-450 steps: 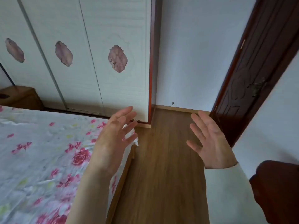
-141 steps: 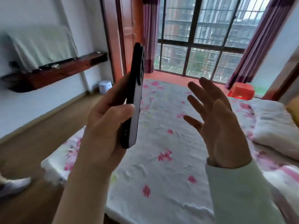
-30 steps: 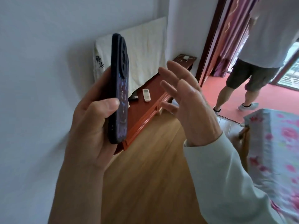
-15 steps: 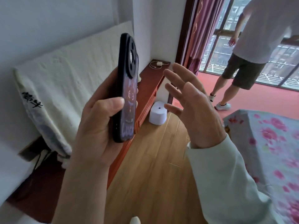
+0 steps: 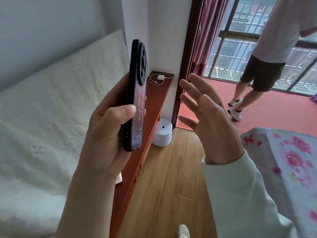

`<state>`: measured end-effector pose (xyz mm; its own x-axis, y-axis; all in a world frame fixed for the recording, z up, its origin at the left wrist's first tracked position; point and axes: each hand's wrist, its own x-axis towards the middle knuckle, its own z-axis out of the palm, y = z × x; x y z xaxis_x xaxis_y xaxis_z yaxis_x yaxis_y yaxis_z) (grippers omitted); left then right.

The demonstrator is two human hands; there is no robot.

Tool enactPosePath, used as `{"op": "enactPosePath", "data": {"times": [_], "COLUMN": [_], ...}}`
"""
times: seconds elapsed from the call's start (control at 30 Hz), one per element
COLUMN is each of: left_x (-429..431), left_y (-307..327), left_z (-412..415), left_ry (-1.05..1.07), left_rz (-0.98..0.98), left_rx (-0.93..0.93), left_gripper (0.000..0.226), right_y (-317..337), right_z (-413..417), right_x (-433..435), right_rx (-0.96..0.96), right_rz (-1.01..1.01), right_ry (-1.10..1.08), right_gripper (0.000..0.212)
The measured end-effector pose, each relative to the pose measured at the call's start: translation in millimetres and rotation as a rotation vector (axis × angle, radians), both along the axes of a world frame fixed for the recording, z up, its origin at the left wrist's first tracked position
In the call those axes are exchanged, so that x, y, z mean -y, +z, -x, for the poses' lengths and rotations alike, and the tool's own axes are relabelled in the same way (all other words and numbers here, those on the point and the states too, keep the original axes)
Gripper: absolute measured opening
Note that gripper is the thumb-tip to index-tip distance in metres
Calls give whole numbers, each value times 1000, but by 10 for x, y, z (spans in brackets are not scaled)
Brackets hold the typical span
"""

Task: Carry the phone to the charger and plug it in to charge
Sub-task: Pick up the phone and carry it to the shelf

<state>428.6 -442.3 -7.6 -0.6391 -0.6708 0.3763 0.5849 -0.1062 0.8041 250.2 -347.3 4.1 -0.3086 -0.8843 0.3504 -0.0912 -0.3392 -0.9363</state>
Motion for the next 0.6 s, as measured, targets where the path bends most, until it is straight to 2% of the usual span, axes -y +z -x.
{"op": "enactPosePath", "data": {"times": [0.07,0.13,0.27,0.37,0.4,0.6], "left_x": [227,462,926,1247,1352,1958], "left_y": [16,4,2,39,48,90], "left_z": [275,581,1241,1727,1884,2630], "left_ry": [32,65,129,156,167,193], "left_rz": [-3,0,-37,-22,-11,-12], "left_rx": [60,90,138,141,132,114], "left_gripper": [68,70,70,70,69,70], "right_y": [-45,-66,-44,0,13,35], "right_z": [246,536,1230,1705,1862,2581], "right_x": [224,471,978,1340,1468,2104], "right_rx": [-34,-42,-8,33,31,42], "right_rz": [-22,-26,-23,-77,-83,-81], "right_ry": [-28,-22,-27,-9,8,37], "right_gripper": [91,95,86,55,51,53]}}
